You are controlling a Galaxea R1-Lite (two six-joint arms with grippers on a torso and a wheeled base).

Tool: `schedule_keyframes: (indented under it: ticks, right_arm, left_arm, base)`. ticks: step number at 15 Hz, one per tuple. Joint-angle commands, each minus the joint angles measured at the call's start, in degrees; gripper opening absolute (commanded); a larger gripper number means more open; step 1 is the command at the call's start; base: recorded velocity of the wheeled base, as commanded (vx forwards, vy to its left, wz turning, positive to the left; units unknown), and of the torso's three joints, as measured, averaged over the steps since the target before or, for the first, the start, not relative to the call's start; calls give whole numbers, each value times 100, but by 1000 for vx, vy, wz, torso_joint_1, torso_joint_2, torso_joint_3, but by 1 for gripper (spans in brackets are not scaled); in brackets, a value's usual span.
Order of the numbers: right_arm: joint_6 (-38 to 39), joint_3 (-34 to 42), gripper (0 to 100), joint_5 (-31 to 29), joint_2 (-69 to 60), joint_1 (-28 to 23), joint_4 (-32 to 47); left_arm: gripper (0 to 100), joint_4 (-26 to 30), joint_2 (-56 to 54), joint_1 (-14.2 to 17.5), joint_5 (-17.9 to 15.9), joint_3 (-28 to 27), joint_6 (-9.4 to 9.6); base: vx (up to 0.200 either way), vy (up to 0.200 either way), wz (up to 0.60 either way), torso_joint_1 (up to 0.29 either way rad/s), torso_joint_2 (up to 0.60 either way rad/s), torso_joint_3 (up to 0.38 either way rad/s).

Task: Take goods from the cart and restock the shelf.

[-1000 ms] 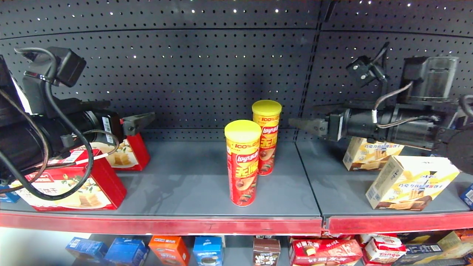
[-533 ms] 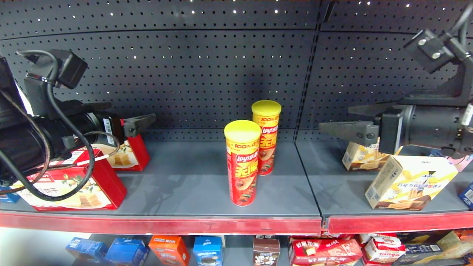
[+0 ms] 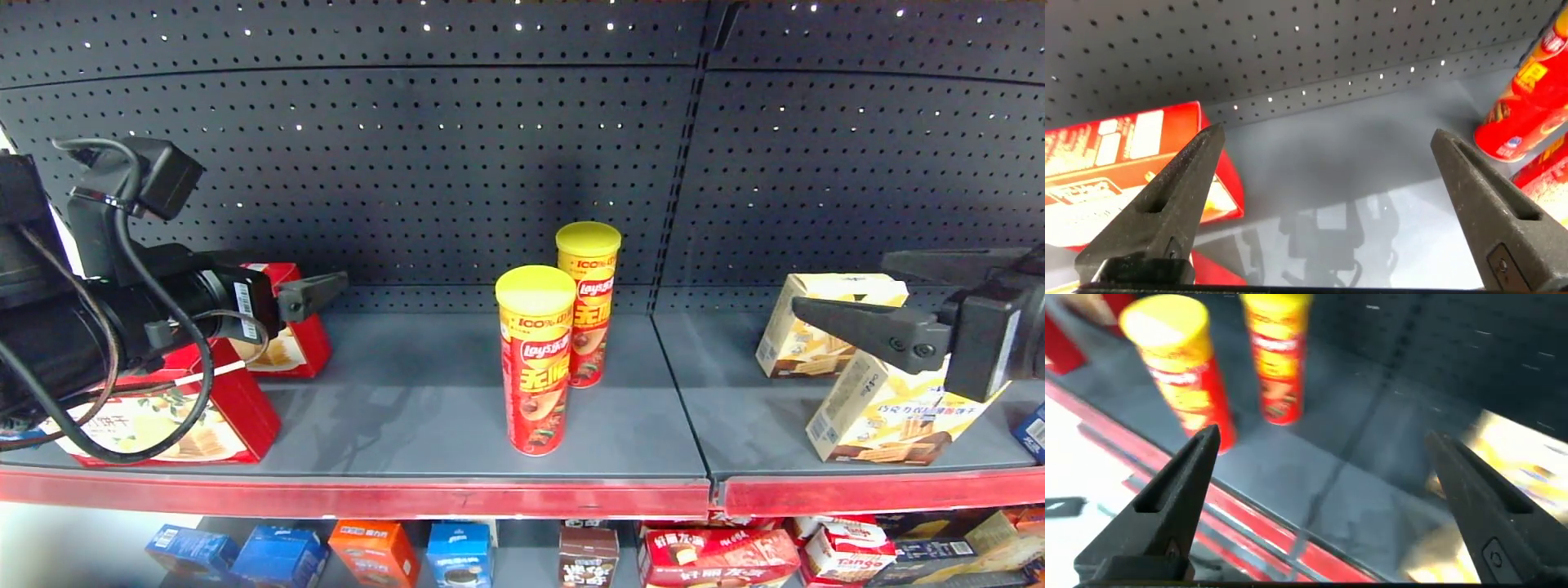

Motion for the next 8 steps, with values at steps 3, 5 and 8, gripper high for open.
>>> schedule_keyframes:
  ticks: [3,5,8]
  right_arm:
    - [365,339,100,-1142,-701,-158,-4]
    - [638,330,100,-1897,-868,-228,-13]
    - [655,356,100,-2495,-1273,-237,84]
  left_arm:
    - [100,8,3,-2,18,87,-16]
    - [100,43,3,-2,27,87,-60]
    - [100,122,3,-318,53,96,-271]
  base:
    - [0,0,0,0,0,0]
    - [0,0,0,0,0,0]
    - [0,0,0,0,0,0]
